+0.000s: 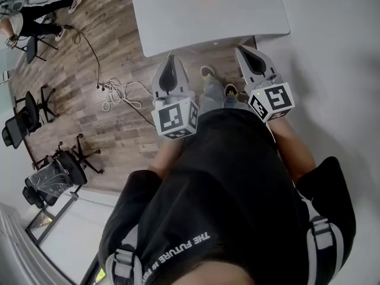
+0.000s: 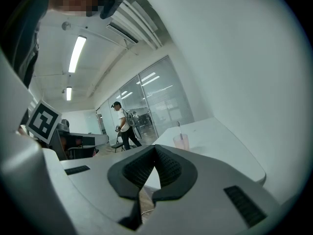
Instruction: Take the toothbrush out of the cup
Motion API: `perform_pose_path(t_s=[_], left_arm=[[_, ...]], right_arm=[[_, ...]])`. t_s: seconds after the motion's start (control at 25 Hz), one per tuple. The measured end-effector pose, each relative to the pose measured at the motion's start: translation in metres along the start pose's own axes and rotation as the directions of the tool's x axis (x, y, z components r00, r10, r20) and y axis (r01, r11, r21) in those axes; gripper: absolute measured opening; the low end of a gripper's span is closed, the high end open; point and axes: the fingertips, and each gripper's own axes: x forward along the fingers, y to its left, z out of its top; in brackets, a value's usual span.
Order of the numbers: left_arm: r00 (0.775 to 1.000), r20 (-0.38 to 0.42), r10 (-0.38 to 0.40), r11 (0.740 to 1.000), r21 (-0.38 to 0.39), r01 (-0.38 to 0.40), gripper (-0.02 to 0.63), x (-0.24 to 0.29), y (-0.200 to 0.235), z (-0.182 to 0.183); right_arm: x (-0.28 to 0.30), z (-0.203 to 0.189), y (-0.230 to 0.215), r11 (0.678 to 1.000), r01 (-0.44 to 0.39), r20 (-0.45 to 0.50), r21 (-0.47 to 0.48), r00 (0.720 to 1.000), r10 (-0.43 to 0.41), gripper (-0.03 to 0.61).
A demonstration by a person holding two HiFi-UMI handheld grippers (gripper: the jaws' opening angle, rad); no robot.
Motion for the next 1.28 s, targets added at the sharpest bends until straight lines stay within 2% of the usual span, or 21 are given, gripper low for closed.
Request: perform_pose_path(t_s=[0.32,0.68,0.96,1.16,1.28], left_arm=[[0.998,0.042,-0.044,0.999,-0.029,0.045,0.007,0.036,0.043,0.014],[0.997,0.037,-0.062,0.996,-0.058,0.064,0.007,0.084,0.081,0.021],[0.996,0.038,-0.085,0.993,-0.075,0.088,0.008,0.106,0.096,0.025],[0.995,0.043,-0.086,0.993,-0.081,0.089,0.007,0.116,0.113,0.024],[0.996,0.041,-0.08,0.994,-0.077,0.083,0.008,0.12,0.113,0.028]], right_arm=[[0.044,0.022,-0.003,0.996,0.031,-0.004,-0.083,0.999,-0.032,0.014],[0.082,0.046,-0.048,0.985,0.095,-0.051,-0.143,0.993,-0.104,0.014],[0.102,0.044,-0.071,0.977,0.183,-0.121,-0.107,0.973,-0.195,0.014],[0.118,0.016,-0.088,0.963,0.264,-0.249,-0.055,0.93,-0.27,0.014],[0.123,0.009,-0.088,0.973,0.23,-0.289,-0.002,0.932,-0.22,0.014]])
